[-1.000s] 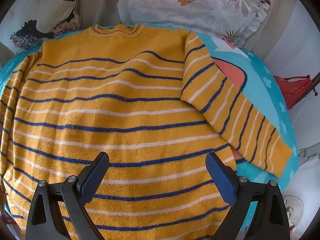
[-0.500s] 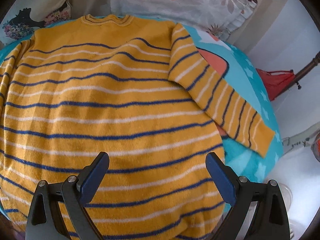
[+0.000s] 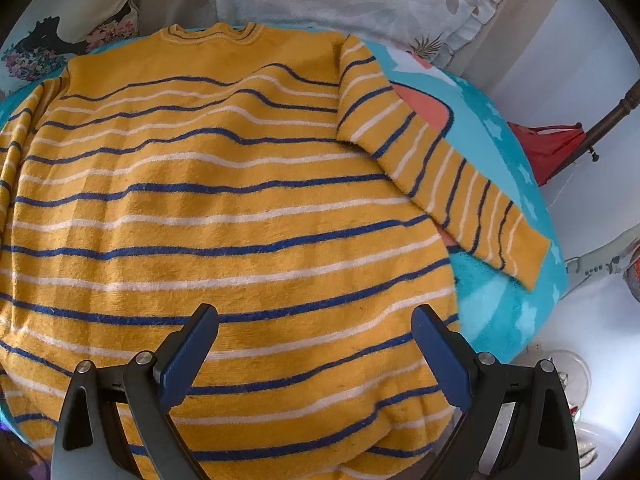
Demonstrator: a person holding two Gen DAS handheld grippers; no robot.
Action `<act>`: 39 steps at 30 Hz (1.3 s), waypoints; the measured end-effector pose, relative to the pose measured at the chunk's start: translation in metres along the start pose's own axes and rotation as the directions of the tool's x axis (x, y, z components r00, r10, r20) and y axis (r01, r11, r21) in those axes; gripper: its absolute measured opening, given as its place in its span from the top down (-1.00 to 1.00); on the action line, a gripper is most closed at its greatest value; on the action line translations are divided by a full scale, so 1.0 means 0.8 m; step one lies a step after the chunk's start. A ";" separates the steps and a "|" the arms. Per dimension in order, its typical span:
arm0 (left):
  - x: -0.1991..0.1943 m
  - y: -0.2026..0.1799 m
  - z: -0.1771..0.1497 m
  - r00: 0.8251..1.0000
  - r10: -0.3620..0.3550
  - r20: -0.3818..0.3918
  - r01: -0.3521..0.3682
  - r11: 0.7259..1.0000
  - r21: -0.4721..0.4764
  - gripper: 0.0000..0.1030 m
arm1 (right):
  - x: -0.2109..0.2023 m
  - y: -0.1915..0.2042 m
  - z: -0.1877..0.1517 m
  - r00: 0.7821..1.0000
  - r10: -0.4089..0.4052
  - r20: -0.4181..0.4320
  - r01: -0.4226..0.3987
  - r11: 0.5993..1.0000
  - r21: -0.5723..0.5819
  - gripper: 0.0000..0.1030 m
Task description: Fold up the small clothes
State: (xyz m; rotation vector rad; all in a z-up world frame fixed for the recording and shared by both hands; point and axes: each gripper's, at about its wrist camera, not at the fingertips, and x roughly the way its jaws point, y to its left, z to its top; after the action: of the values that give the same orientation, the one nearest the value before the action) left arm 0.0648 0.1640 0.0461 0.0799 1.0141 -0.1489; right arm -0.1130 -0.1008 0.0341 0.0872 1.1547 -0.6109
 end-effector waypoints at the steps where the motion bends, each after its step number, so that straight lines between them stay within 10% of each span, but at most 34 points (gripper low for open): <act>1: -0.003 0.007 0.000 1.000 0.003 0.006 -0.003 1.000 -0.012 -1.00 | 0.000 0.003 0.000 1.000 0.007 0.000 -0.007 1.000 -0.006 -0.91; 13: -0.020 0.085 -0.006 1.000 -0.016 0.021 0.020 0.988 -0.154 -1.00 | -0.004 0.026 0.005 0.995 0.089 0.039 -0.087 0.996 -0.031 -0.91; 25: 0.024 0.013 0.019 0.979 -0.201 -0.019 0.200 0.979 -0.028 -1.00 | -0.008 0.003 -0.013 0.996 0.080 0.048 -0.080 0.997 -0.002 -0.91; 26: 0.032 0.005 0.023 0.975 -0.221 -0.034 0.221 0.975 -0.011 -0.95 | -0.008 0.000 -0.015 0.996 0.076 0.047 -0.077 0.997 0.007 -0.91; 28: 0.055 -0.006 0.028 0.956 -0.274 -0.107 0.274 0.962 -0.016 -0.19 | -0.009 -0.007 -0.018 0.997 0.068 0.046 -0.069 0.997 0.023 -0.91; 29: 0.067 -0.008 0.030 0.942 -0.299 -0.154 0.296 0.954 -0.040 0.59 | -0.009 -0.010 -0.019 0.997 0.064 0.046 -0.065 0.997 0.028 -0.91; 32: 0.070 0.003 0.040 0.934 -0.323 -0.153 0.312 0.946 -0.093 0.83 | -0.011 -0.019 -0.024 0.998 0.051 0.045 -0.053 0.997 0.052 -0.91; 39: 0.063 0.056 0.072 0.994 -0.070 -0.088 0.063 0.994 -0.084 0.93 | -0.005 -0.033 -0.031 0.999 0.043 0.024 -0.045 0.994 0.101 -0.91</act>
State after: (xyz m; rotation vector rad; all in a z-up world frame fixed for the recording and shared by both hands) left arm 0.1465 0.1964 0.0338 -0.0215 1.1126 -0.1662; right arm -0.1478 -0.1116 0.0334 0.1921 1.0972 -0.6299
